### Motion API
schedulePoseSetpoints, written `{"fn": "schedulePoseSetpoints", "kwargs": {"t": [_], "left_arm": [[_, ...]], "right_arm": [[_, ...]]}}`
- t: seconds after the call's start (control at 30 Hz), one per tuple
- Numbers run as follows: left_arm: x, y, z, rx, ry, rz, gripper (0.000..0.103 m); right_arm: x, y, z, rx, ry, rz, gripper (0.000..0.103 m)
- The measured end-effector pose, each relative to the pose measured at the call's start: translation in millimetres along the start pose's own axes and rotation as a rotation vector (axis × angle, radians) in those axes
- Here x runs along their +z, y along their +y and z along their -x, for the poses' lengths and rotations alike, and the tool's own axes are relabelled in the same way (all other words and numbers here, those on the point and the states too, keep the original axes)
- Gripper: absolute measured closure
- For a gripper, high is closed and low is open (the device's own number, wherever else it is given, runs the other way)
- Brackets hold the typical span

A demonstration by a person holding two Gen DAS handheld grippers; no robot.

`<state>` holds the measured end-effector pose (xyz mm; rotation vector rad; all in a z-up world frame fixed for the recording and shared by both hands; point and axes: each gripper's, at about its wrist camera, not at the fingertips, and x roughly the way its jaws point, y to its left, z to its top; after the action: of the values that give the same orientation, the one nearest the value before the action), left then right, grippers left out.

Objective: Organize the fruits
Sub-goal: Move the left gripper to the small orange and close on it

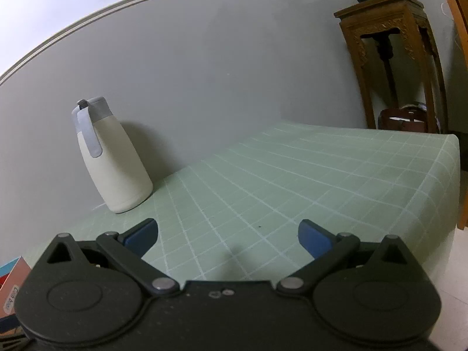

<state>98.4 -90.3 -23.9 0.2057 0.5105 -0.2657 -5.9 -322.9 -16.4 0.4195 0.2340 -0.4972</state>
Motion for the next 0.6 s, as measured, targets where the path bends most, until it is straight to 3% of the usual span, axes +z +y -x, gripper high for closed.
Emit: {"fn": "schedulePoseSetpoints", "kwargs": {"t": [0.07, 0.17, 0.27, 0.3, 0.6], "left_arm": [[0, -1, -3, -0.016, 0.016, 0.017, 0.042], [0, -2, -12, -0.040, 0.048, 0.044, 0.064], [-1, 0, -18, -0.051, 0.058, 0.072, 0.073], [0, -1, -19, -0.054, 0.058, 0.075, 0.082], [-1, 0, -17, -0.060, 0.047, 0.090, 0.082]], "right_arm": [[0, -1, 0, 0.001, 0.000, 0.007, 0.000], [-1, -2, 1, 0.002, 0.000, 0.017, 0.000], [0, -3, 0, -0.001, 0.005, 0.017, 0.000], [0, -3, -1, -0.002, 0.006, 0.016, 0.000], [0, -3, -1, -0.001, -0.001, 0.021, 0.000]]}}
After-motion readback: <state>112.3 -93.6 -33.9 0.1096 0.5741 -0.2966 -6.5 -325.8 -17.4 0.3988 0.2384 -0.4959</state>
